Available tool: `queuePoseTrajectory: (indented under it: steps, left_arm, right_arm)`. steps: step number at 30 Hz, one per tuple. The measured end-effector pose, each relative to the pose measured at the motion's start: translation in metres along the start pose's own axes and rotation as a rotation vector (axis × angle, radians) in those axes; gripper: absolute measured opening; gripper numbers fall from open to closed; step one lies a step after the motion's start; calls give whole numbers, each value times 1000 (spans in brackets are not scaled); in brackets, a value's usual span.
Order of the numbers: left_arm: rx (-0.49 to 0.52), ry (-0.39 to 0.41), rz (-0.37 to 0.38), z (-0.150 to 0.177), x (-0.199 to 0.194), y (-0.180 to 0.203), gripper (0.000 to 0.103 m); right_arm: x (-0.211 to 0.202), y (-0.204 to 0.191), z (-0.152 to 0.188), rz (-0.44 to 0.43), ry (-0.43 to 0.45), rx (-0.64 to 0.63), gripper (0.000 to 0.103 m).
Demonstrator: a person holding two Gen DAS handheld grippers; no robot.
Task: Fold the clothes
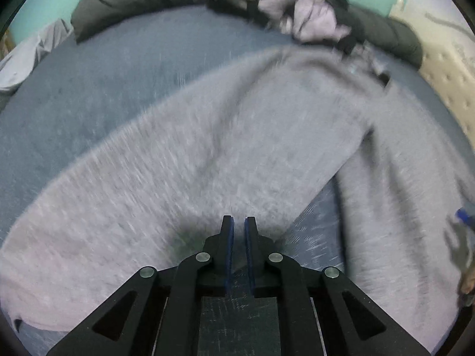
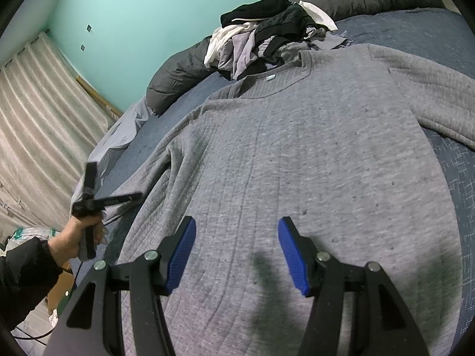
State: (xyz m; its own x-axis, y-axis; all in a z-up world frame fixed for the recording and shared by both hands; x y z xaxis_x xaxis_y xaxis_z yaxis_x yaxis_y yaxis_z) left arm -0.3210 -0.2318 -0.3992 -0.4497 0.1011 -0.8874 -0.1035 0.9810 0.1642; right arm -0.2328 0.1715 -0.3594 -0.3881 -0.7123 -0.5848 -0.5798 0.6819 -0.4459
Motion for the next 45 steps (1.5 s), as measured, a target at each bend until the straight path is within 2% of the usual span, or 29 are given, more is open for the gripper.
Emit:
queuePoseTrajectory:
  steps: [5, 9, 15, 19, 24, 32, 35, 38, 40, 41, 42, 45]
  left_arm:
    - [-36, 53, 4, -3, -25, -16, 10]
    - [-98, 91, -35, -3, -58, -66, 30]
    - [-325, 127, -114, 14, -99, -171, 56]
    - [-453, 155, -170, 32, -118, -229, 58]
    - [-575, 181, -223, 56, -127, -273, 59]
    - [-673, 184, -282, 78, -122, -304, 60]
    - [-688, 179, -278, 84, -119, -306, 60]
    - [-682, 188, -261, 85, -118, -302, 58]
    - [-660, 183, -260, 84, -118, -298, 34]
    - [-642, 178, -262, 84, -118, -295, 13]
    - [-624, 172, -264, 83, -119, -292, 8]
    - [-591, 184, -263, 80, -128, -286, 7]
  right_arm:
    - [0, 2, -1, -3, 1, 7, 59]
    - [2, 0, -1, -4, -2, 5, 59]
    - [6, -4, 1, -3, -12, -11, 59]
    - [9, -5, 4, 2, -20, -13, 59]
    - [12, -6, 5, 7, -26, -16, 59]
    - [14, -7, 6, 8, -31, -20, 59]
    - [14, -7, 6, 9, -29, -19, 59]
    - [13, -8, 7, 10, -28, -19, 59]
    - [13, -8, 7, 9, -28, -20, 59]
    - [13, -7, 7, 9, -29, -21, 59]
    - [13, -8, 7, 9, -29, -22, 59]
    - [13, -8, 7, 6, -27, -22, 59]
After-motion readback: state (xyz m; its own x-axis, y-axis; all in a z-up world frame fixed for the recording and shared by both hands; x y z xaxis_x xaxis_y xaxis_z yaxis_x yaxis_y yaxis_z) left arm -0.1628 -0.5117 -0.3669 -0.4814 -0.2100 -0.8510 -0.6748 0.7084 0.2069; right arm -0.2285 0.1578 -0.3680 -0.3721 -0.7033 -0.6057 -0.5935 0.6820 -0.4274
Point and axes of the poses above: each gripper's, at about its wrist camera, not at the fingertips, and x roughly the way its jaws point, y to its right, z to its underside, the point moved 7 cm from there along x, roughly the way its jaws point, and after that the axes turned 10 degrees about -x, right-handed, at the moved point
